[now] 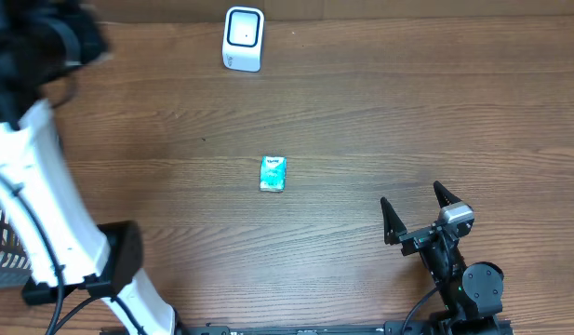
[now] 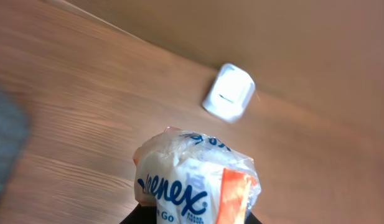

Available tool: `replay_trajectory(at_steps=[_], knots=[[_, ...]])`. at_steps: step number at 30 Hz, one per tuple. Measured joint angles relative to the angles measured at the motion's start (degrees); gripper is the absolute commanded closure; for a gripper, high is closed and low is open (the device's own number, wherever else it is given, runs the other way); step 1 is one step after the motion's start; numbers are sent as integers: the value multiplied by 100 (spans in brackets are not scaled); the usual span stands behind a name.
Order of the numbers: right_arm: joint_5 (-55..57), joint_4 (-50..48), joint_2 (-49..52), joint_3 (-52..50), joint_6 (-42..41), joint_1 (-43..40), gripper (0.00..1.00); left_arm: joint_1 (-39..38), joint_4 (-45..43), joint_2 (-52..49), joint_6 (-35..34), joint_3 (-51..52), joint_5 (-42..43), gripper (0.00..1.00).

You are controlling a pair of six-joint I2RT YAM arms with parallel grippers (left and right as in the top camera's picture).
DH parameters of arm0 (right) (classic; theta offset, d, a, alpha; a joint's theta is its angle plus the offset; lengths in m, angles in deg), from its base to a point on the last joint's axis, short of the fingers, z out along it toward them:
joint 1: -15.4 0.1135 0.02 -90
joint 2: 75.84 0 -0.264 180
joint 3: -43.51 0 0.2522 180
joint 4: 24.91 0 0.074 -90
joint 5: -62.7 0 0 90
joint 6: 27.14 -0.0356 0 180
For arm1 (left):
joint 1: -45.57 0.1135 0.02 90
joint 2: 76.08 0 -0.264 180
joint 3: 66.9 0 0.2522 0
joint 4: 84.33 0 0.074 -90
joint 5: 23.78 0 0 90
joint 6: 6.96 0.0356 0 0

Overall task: Scan the item barcode
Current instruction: 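Place the orange tissue pack left of the blue pack with the left gripper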

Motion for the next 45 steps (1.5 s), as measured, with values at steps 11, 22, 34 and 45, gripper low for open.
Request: replay_trajectory(at_steps=[11, 22, 34, 45], knots=[[-4, 2, 0, 0, 0, 0, 0, -2326, -442, -28, -271, 3215, -1038, 96], [-2, -2, 0, 0, 0, 0, 0, -2732, -2658, -31, -866, 6387, -1231, 94], [-2, 0, 0, 0, -2, 0, 0, -2732, -3759, -28, -1043, 8131, -1233, 25], [0, -2, 0, 0, 2, 0, 0, -2538, -3375, 2, -1058, 7851, -1228, 21]])
